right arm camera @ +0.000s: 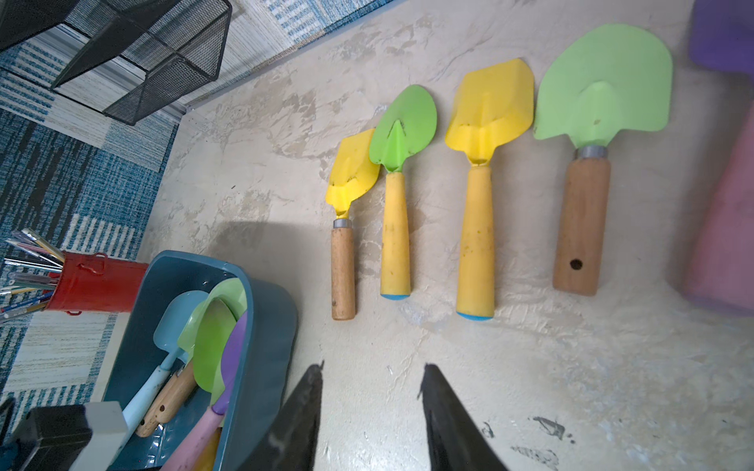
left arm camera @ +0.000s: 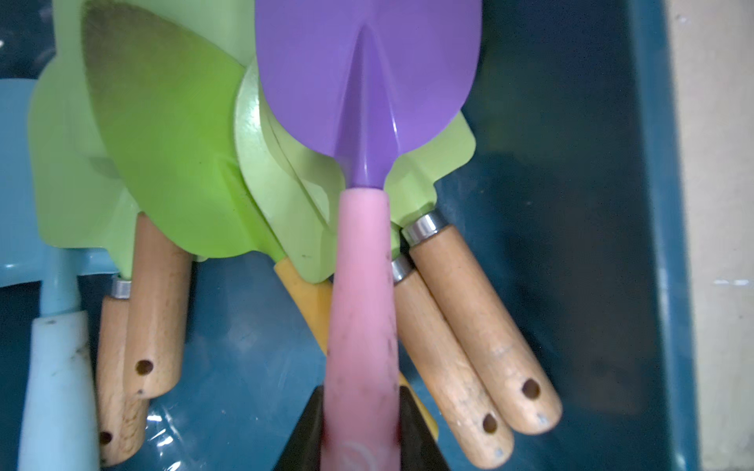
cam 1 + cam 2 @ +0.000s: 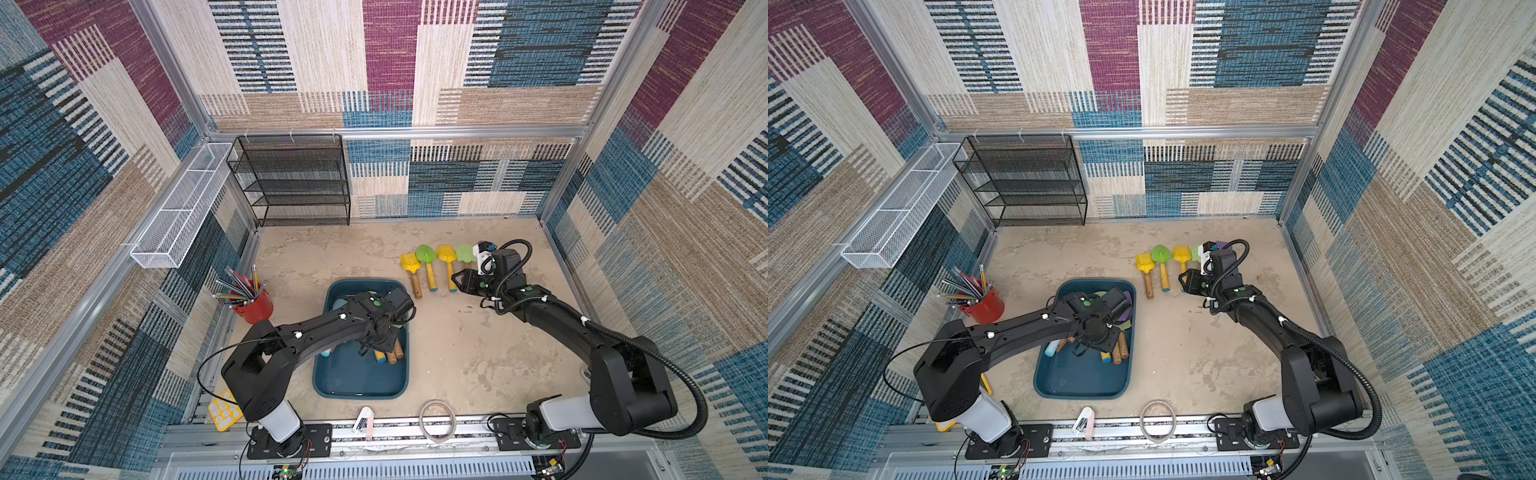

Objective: Take the shovel out of the storage box
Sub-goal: Pick up the shovel from the storage box.

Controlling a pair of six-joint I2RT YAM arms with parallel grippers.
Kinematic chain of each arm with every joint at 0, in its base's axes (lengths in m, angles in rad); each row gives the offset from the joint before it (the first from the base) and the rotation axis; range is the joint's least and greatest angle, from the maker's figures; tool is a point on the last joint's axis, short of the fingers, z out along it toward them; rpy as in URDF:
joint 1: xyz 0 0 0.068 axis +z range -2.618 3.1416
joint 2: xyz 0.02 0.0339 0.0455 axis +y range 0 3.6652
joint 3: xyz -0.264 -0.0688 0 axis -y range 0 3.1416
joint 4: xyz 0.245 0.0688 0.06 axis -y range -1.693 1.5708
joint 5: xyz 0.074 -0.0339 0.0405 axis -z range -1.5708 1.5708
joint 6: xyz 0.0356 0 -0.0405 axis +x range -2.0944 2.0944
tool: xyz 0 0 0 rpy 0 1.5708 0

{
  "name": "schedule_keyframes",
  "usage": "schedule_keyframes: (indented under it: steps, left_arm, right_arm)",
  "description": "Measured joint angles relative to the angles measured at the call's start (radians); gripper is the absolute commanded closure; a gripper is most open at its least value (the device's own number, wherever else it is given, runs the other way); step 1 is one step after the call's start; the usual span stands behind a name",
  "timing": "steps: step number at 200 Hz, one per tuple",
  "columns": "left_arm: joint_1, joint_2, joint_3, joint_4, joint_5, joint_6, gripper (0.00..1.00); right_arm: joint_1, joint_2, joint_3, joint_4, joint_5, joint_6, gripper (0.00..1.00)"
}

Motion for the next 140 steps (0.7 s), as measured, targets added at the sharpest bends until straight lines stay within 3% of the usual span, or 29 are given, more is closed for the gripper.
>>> schedule_keyframes:
  steps: [32, 63, 140]
  left_arm:
    - [0.018, -0.061, -0.027, -0.021, -0.015, -0.006, 0.85]
    - [0.06, -0.145, -0.076, -0.02, -0.01, -0.018, 0.85]
    - [0.229, -0.412, -0.249, 0.117, 0.238, -0.081, 0.85]
  right_arm:
    - [0.034, -0.028, -0.016, 0.004, -0.013, 0.021, 0.55]
    - [0.069, -0.052, -0.024, 0.03, -0.06, 0.037, 0.43]
    - [0.094, -0.049, -0.082, 0.183, -0.256, 0.13, 0.41]
